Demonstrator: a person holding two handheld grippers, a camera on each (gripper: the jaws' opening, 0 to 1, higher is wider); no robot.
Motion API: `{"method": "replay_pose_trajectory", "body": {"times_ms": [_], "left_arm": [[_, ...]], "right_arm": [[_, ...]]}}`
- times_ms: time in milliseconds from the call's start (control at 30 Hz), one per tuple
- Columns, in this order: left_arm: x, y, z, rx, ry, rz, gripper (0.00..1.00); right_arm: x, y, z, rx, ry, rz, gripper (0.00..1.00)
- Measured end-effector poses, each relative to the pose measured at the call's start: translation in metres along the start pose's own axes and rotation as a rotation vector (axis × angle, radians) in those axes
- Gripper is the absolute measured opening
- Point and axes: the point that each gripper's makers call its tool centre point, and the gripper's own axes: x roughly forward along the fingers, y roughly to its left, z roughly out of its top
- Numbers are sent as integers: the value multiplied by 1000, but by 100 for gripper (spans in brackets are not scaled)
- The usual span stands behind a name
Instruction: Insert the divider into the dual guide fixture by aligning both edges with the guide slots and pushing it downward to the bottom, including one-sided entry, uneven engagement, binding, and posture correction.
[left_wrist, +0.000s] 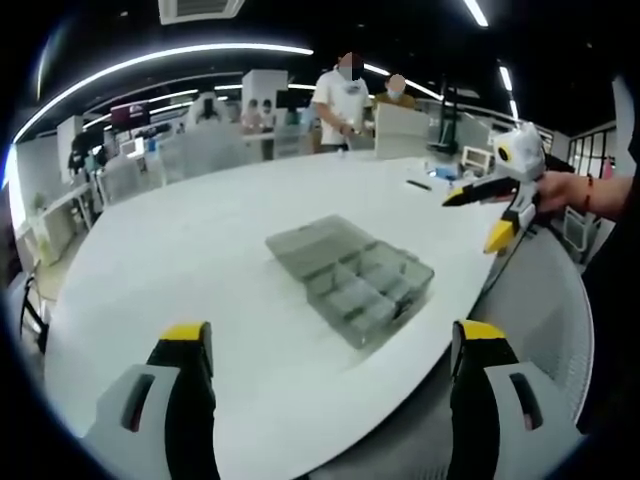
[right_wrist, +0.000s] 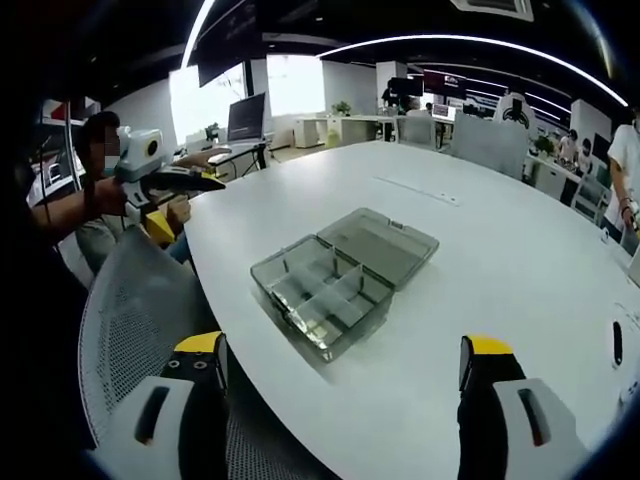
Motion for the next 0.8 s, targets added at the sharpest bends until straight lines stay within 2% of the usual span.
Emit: {"method": "replay_pose_trajectory", "body": {"times_ms": [800], "left_arm": [[1, -3, -2, -3, 13, -18, 99]], "right_arm": [[-2, 0, -2, 9, 6, 12, 97]]}}
